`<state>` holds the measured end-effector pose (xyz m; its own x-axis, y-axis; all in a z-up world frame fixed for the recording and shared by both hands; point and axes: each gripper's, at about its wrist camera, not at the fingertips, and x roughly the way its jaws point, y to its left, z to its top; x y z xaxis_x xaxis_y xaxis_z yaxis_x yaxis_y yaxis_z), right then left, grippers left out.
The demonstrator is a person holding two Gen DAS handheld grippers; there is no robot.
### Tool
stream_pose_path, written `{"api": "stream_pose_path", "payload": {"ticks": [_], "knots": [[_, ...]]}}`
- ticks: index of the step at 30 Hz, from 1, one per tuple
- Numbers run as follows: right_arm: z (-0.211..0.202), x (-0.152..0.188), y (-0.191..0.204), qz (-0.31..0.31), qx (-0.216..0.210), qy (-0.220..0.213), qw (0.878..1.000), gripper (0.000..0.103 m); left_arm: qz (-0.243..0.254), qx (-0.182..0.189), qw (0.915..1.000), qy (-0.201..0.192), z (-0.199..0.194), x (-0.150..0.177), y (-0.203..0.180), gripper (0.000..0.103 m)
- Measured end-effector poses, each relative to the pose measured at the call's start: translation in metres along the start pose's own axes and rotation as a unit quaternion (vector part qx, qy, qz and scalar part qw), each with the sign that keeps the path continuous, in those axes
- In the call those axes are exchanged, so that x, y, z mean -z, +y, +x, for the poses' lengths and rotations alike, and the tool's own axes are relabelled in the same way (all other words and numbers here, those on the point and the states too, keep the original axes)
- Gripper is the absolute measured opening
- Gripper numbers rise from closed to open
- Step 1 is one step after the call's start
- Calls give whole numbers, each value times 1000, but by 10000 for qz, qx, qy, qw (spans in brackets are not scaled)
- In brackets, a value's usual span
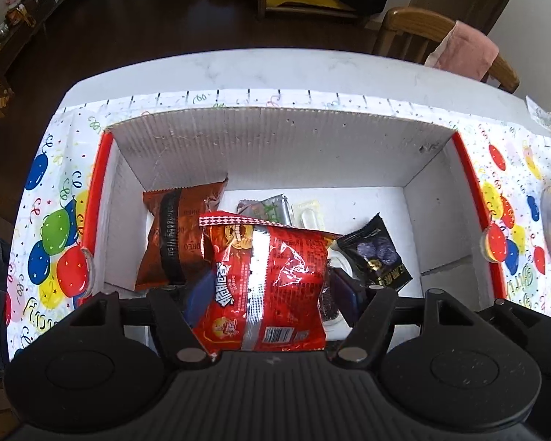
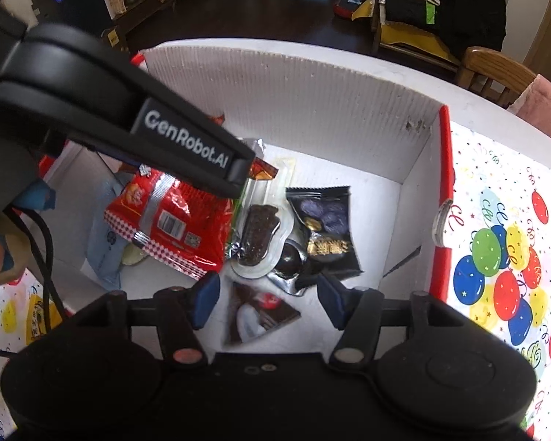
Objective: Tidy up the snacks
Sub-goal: 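Open both tools to drop the chip bag and chocolate packet in the box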
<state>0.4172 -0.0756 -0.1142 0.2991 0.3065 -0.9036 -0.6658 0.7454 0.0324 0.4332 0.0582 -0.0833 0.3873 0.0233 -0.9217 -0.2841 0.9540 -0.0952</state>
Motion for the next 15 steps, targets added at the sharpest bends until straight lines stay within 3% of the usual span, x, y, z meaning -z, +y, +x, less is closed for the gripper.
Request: {"api": "stream_pose_path", "payload": {"ticks": [15], "knots": [[-65,14,-5,460,-242,-668,9964,75,-35,334,9975,-617,-62,32,13,69]]}}
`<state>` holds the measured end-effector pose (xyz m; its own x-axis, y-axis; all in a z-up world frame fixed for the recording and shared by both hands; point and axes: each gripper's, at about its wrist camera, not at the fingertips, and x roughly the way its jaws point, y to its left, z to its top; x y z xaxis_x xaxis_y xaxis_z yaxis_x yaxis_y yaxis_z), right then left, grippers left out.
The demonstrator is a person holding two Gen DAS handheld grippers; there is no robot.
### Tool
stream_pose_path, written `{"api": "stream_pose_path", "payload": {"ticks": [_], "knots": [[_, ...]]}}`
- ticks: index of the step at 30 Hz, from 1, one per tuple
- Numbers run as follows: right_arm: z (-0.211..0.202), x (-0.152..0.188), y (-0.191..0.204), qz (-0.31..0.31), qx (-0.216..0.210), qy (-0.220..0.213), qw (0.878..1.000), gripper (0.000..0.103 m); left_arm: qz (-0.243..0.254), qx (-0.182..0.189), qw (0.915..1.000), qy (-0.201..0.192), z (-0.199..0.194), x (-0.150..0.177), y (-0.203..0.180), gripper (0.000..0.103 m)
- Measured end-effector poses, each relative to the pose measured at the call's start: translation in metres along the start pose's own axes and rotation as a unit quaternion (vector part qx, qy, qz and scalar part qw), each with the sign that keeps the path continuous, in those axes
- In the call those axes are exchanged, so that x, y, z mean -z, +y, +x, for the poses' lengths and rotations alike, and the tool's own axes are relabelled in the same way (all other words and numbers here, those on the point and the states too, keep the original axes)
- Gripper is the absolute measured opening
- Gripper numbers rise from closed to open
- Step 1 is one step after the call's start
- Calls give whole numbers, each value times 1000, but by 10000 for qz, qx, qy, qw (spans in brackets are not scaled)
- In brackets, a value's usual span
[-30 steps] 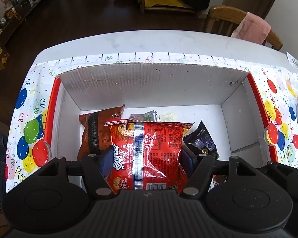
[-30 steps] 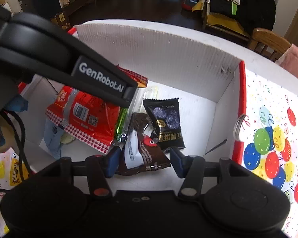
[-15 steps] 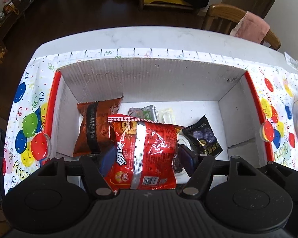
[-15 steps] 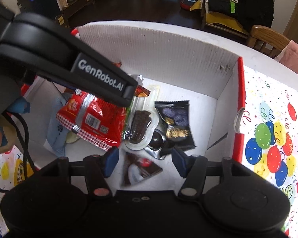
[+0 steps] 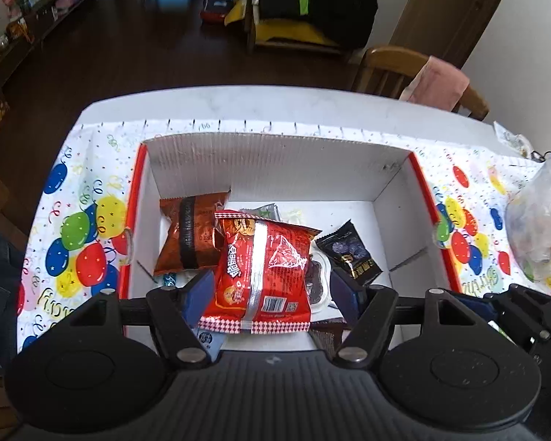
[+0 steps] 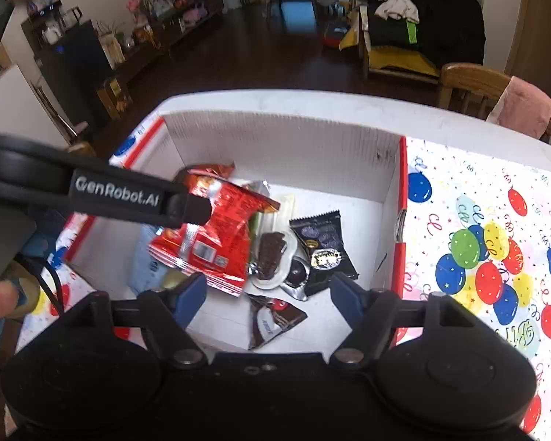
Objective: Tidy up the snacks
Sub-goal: 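Open both tools to drop the chip bag and chocolate packet in the box, then move both tools back over the yellow candy and white packet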
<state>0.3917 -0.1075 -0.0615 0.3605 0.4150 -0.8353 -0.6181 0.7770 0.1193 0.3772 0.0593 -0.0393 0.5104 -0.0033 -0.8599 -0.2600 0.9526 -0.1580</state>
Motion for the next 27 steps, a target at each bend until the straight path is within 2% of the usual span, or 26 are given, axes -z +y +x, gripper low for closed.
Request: {"api": "stream_pose_path", "payload": {"ticks": [10,13,27], "knots": [[-42,11,15,91,-213,-439,9988,83,117,169,9986,-479,-52,30,10,69],[-52,16,23,93,-266,-536,9982,85,180,199,9979,-586,-66,40,13,73],[-86,49,56,-20,-377,-926,9950,98,373,321,9949,-886,-111,87,31,75]]}}
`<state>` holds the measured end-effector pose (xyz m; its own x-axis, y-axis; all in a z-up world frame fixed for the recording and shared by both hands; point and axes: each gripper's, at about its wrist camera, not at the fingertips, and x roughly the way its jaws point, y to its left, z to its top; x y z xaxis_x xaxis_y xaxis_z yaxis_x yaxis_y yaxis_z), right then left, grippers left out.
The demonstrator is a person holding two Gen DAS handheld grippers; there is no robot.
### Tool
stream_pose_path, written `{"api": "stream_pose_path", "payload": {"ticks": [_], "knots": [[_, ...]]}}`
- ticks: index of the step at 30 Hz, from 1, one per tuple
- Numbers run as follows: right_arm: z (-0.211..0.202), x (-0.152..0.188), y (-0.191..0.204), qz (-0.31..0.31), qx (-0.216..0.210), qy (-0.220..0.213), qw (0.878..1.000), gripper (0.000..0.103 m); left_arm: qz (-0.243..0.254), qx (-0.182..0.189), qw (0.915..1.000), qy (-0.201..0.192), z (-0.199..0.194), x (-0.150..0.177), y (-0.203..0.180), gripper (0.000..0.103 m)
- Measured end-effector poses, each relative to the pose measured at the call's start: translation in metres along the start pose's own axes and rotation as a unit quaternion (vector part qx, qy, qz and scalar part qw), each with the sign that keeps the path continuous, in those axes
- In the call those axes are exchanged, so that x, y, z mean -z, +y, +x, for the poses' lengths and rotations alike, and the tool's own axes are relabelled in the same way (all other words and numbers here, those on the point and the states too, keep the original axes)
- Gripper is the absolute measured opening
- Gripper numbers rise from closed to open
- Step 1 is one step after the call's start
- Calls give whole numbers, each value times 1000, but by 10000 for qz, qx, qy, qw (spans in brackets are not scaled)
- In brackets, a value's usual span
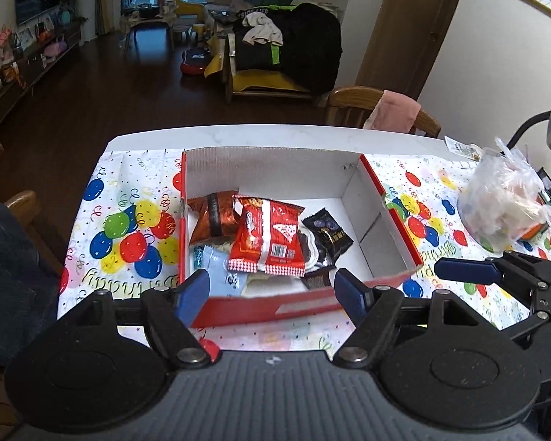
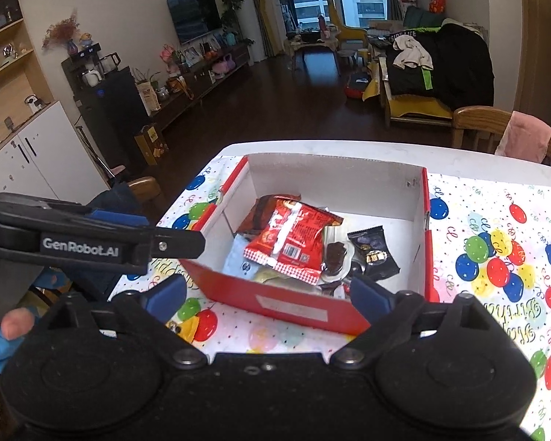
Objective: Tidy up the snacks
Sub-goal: 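Move both tools back over the yellow candy and white packet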
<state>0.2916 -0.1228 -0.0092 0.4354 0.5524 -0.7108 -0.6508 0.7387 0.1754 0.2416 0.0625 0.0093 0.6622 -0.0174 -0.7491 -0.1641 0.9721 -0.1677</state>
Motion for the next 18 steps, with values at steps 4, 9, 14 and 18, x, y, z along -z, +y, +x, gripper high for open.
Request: {"api": "stream_pose_path", "payload": {"ticks": [4,9,14,18], "knots": [[-5,9,9,-35,-39,-17,10000,101,91,-7,9999,-83,-12,14,4,78],[-7,26,22,-116,-23,38,9999,103,60,-90,9996,-269,-28,35,14,83],[1,47,34,-121,66,251,9996,103,-120,-252,9995,-158,-30,56,29,83],[11,69,48,-164,9,509,9986,103,-191,-476,9986,-89,-28,73,39,83]]}}
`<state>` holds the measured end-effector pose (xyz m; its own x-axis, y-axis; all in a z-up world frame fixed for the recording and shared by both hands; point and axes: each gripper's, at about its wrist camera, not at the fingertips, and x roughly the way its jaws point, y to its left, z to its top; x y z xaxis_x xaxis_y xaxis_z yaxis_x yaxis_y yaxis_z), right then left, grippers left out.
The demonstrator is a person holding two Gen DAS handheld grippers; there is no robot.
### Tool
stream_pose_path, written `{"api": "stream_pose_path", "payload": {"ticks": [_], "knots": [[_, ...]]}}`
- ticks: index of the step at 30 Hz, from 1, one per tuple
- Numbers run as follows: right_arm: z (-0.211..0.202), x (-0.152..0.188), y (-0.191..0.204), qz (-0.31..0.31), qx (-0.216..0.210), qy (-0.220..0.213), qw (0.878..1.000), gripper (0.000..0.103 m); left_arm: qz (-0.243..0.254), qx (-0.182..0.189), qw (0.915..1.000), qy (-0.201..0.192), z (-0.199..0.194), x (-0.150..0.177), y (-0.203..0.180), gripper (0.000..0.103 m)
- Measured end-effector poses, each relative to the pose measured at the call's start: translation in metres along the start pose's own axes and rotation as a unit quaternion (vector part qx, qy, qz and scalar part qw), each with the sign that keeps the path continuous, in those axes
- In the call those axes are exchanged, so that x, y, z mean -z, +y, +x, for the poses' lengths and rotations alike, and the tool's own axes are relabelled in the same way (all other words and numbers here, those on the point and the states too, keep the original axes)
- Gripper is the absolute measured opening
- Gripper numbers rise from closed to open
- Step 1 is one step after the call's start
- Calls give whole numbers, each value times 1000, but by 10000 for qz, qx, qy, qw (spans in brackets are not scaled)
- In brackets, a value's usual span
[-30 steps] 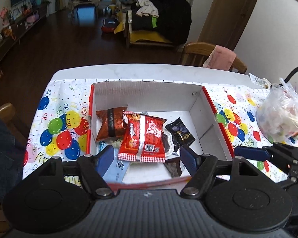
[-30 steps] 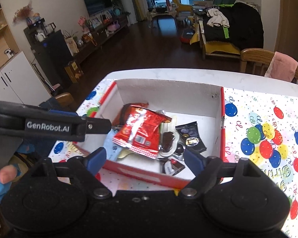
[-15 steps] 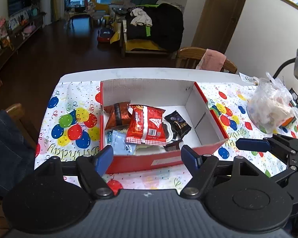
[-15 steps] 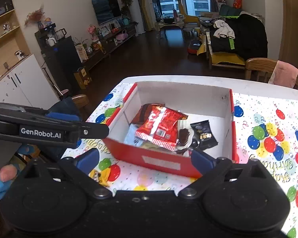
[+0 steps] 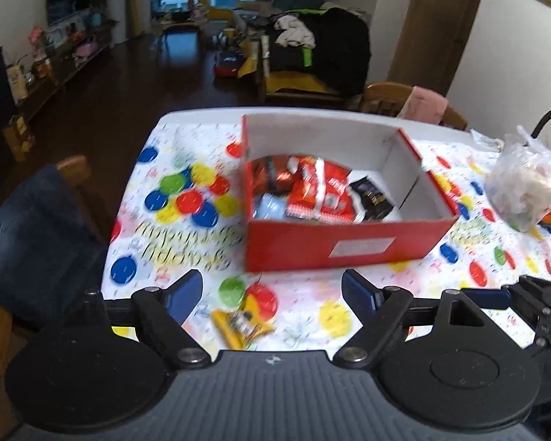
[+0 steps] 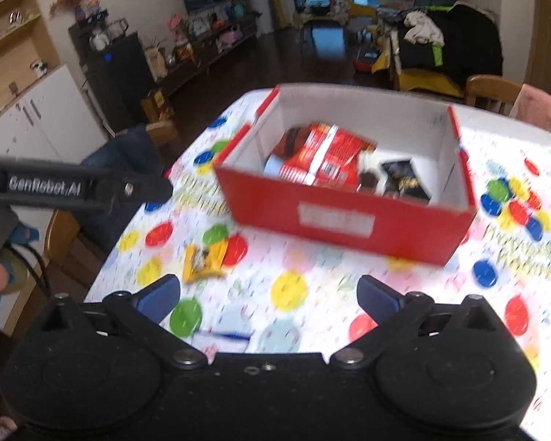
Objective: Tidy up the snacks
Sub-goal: 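Move both tools back over the yellow candy and white packet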
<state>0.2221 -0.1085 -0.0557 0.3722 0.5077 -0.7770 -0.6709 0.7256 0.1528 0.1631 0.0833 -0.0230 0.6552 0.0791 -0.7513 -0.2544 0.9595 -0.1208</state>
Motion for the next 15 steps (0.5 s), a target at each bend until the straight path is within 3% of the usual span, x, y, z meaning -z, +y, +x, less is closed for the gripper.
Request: {"api": "stream_pose_path", "payload": {"ticks": [15], "knots": [[54,53,38,-223,137,870,9959,102,-425,-306,9983,266,3,49,36,83]]}}
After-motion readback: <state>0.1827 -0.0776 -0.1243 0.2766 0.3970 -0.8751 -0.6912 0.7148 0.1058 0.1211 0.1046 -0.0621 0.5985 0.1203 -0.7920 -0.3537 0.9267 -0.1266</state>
